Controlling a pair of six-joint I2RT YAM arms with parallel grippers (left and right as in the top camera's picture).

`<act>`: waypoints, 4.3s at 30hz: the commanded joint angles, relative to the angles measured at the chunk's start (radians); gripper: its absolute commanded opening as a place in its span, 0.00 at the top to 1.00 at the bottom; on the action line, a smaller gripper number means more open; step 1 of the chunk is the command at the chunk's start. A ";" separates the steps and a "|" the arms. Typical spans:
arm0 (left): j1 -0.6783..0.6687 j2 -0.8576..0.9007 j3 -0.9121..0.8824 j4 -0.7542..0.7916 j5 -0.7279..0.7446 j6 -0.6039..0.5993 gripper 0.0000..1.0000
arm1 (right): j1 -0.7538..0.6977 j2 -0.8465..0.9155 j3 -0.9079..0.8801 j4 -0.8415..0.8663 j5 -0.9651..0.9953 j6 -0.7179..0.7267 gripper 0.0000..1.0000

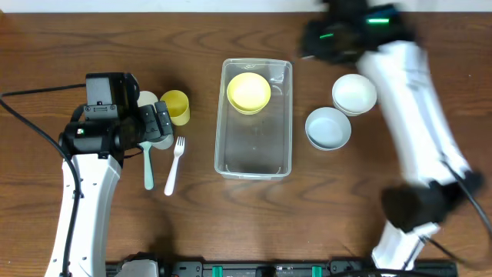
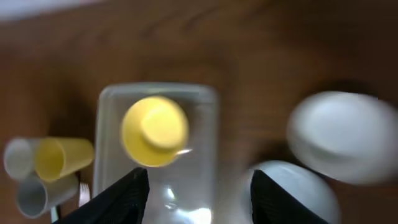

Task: Pack container
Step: 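Move the right gripper to the white bowl and grasp its rim, then carry the white bowl and stack it on the yellow bowl, then move the right gripper to the grey bowl and grasp its rim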

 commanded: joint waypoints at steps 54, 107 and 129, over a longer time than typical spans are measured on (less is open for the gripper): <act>0.004 0.002 0.013 -0.003 -0.013 0.009 0.02 | -0.372 0.138 -0.603 0.398 -0.107 -0.080 0.99; 0.004 0.002 0.013 -0.003 -0.013 0.009 0.02 | 0.093 0.093 -0.036 0.144 -0.069 -0.047 0.65; 0.004 0.002 0.013 -0.003 -0.013 0.009 0.02 | -0.171 -0.043 -0.697 0.072 0.019 -0.129 0.56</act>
